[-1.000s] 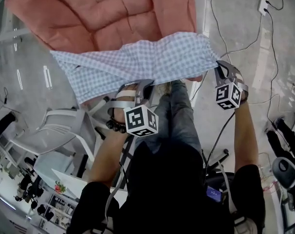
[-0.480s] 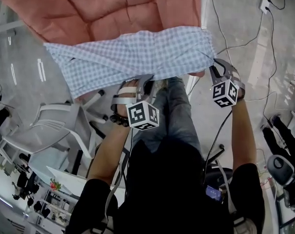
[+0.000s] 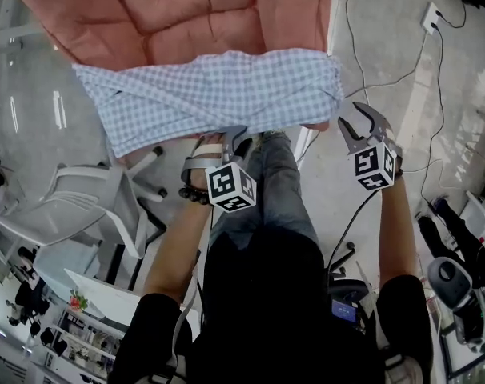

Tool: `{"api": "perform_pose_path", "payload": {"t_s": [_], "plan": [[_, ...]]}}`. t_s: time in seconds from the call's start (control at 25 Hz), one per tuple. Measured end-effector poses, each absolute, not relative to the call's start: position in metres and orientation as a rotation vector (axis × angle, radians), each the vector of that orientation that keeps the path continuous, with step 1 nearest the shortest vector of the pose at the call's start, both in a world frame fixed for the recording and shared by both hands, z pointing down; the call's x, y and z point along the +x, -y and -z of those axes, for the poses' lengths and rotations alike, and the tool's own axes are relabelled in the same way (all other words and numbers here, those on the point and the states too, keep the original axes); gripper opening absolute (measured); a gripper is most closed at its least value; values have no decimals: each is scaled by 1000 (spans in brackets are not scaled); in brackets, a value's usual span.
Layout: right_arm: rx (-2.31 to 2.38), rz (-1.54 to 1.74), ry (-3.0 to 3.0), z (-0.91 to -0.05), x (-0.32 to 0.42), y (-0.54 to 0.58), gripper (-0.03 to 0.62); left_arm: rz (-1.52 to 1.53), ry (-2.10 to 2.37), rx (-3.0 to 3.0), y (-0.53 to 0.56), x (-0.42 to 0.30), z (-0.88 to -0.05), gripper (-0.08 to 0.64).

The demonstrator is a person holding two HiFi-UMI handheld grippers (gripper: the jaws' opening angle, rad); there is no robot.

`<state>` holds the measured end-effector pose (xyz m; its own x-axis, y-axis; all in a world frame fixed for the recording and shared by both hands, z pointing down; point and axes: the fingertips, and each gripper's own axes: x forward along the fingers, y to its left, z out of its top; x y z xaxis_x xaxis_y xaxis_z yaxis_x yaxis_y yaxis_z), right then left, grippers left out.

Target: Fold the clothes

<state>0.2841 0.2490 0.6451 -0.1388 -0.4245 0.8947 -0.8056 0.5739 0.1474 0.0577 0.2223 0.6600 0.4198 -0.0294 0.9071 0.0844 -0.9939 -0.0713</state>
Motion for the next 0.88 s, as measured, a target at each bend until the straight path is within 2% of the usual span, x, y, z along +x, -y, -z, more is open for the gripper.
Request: {"api": "perform_pose_path", "payload": {"t_s": [0.28,0.36,0.88], "plan": [[1065,-348,1907,-589,257,-174,201,1627,-52,-2778,-213,63,-642,164],[1029,-329,1933,-584,241,-161,199,1652,-69,-2833,-210,60,-640,190],[841,-252,2201,-502,156,-52,184,1623,-364,-2800,-123,46,-546,190]]}}
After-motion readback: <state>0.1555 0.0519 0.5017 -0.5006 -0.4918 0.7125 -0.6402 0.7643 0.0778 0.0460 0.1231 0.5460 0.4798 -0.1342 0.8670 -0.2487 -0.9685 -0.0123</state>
